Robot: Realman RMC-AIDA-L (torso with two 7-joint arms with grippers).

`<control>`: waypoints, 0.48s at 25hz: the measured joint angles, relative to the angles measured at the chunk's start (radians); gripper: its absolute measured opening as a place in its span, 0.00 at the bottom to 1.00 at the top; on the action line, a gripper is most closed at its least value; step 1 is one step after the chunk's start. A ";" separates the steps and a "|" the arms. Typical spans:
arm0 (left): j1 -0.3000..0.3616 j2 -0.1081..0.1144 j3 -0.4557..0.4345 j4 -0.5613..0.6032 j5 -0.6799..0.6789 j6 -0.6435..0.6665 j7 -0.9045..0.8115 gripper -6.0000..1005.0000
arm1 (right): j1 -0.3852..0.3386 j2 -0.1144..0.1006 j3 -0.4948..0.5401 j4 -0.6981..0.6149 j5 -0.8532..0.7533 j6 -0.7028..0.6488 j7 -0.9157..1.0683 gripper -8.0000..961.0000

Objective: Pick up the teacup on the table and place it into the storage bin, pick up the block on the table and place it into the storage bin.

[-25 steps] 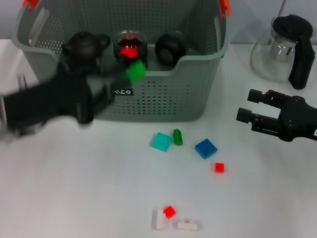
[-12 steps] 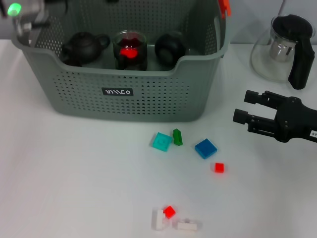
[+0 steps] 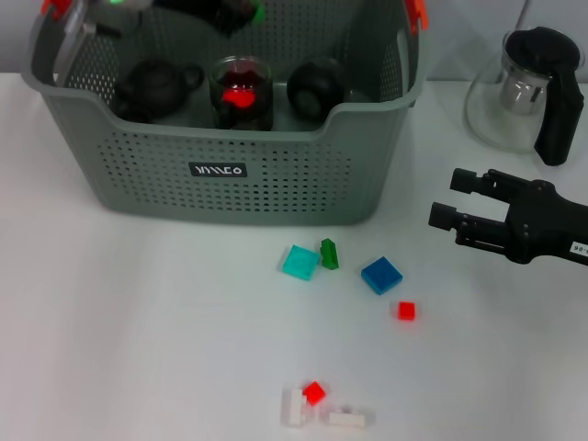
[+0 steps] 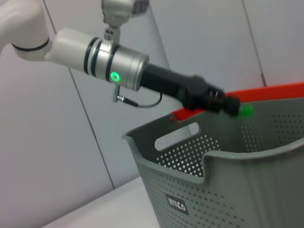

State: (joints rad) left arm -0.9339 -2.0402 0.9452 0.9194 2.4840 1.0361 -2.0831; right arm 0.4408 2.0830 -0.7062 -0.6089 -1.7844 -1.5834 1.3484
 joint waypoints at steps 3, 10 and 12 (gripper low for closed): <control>-0.014 -0.027 0.019 -0.022 0.096 -0.069 -0.075 0.23 | 0.003 0.000 -0.002 0.000 -0.001 0.016 0.000 0.84; -0.032 -0.046 0.039 -0.043 0.156 -0.111 -0.136 0.23 | 0.009 0.000 -0.003 0.000 -0.006 0.024 0.000 0.84; -0.032 -0.046 0.044 -0.044 0.158 -0.108 -0.138 0.28 | 0.009 0.000 -0.003 0.000 -0.006 0.024 0.000 0.84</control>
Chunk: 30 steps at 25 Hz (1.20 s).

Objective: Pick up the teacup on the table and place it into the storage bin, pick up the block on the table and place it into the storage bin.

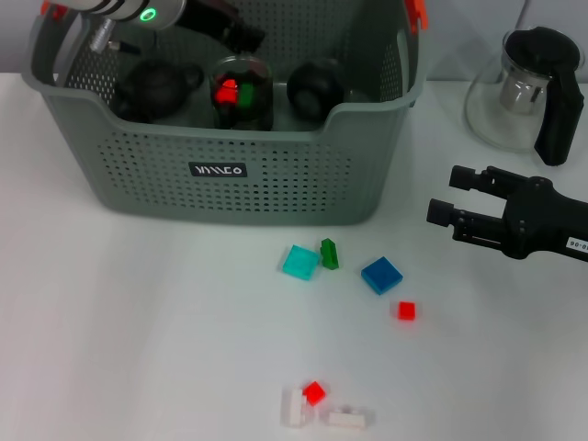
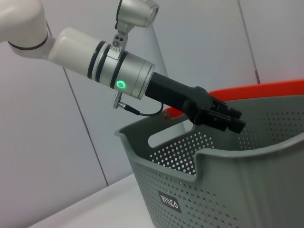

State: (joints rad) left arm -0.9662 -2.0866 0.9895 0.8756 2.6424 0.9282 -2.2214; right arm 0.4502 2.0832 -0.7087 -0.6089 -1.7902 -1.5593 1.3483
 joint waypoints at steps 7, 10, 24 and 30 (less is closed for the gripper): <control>0.148 -0.057 -0.057 0.244 -0.220 0.033 0.068 0.58 | 0.001 0.001 0.000 0.000 0.000 -0.001 0.000 0.84; 0.286 -0.070 -0.074 0.344 -0.552 0.112 0.221 0.68 | 0.001 0.001 0.000 0.000 0.000 -0.001 0.000 0.84; 0.484 -0.008 -0.504 -0.183 -0.902 0.924 0.845 0.81 | 0.001 0.002 0.002 0.001 0.000 0.007 0.000 0.84; 0.572 -0.055 -0.477 -0.160 -0.560 0.920 1.075 0.78 | 0.000 0.003 0.007 0.001 0.000 0.007 0.006 0.84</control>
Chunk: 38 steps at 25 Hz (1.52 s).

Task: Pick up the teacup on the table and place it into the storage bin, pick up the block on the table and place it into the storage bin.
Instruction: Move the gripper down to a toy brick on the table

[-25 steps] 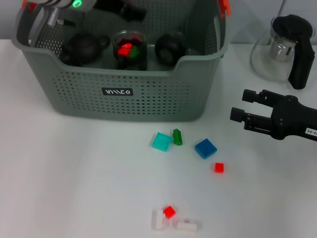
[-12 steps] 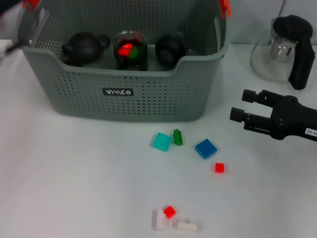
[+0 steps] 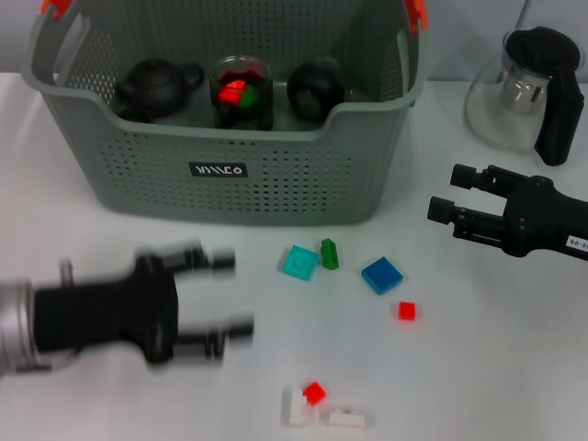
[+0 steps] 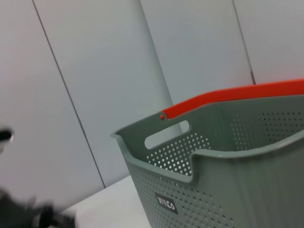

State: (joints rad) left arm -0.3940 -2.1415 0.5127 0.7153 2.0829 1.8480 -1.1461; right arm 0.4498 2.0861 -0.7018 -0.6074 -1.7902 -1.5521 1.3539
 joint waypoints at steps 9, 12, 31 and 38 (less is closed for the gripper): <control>-0.007 -0.028 0.121 -0.034 0.178 -0.062 0.147 0.75 | -0.002 -0.001 0.003 0.000 0.000 0.002 0.005 0.84; -0.034 -0.028 0.163 -0.094 0.187 -0.121 0.204 0.75 | 0.000 -0.001 0.003 0.000 0.000 0.003 0.005 0.84; -0.089 -0.031 0.192 -0.303 0.181 -0.348 0.447 0.70 | 0.000 0.000 0.004 0.000 0.004 0.006 0.006 0.84; -0.089 -0.031 0.193 -0.304 0.188 -0.369 0.443 0.68 | 0.001 0.000 0.004 0.000 0.004 0.006 0.006 0.84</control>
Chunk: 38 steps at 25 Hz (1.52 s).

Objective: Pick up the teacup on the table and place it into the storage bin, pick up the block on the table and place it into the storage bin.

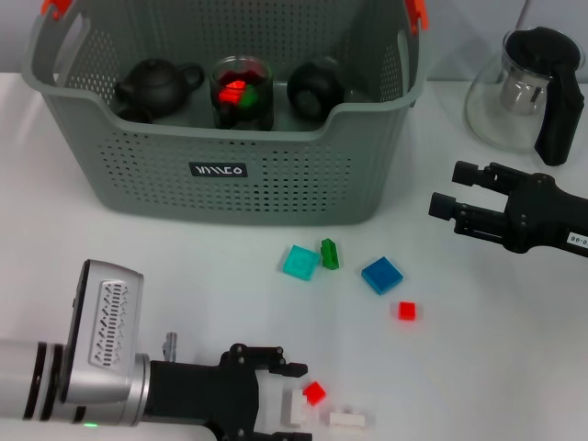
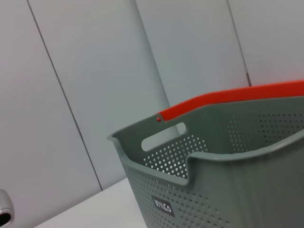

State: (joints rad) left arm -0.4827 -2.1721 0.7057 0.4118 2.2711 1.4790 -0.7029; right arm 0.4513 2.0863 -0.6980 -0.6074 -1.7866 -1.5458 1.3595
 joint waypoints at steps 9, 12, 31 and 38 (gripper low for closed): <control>0.002 0.000 0.000 -0.001 0.004 -0.012 0.007 0.65 | 0.004 0.000 0.000 0.000 -0.001 0.001 0.001 0.84; 0.000 0.000 -0.005 0.005 -0.003 -0.009 0.002 0.61 | 0.004 0.000 0.000 0.000 -0.002 0.001 0.001 0.84; -0.063 0.081 -0.341 0.065 -0.194 0.579 -0.167 0.40 | 0.006 -0.002 0.000 -0.001 0.000 -0.002 0.001 0.84; -0.165 0.105 -0.347 0.090 -0.489 0.540 -0.305 0.40 | 0.007 -0.001 -0.002 -0.003 -0.002 -0.004 0.000 0.84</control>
State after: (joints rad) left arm -0.6475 -2.0670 0.3584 0.5017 1.7825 2.0186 -1.0079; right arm 0.4580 2.0853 -0.6995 -0.6103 -1.7887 -1.5493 1.3590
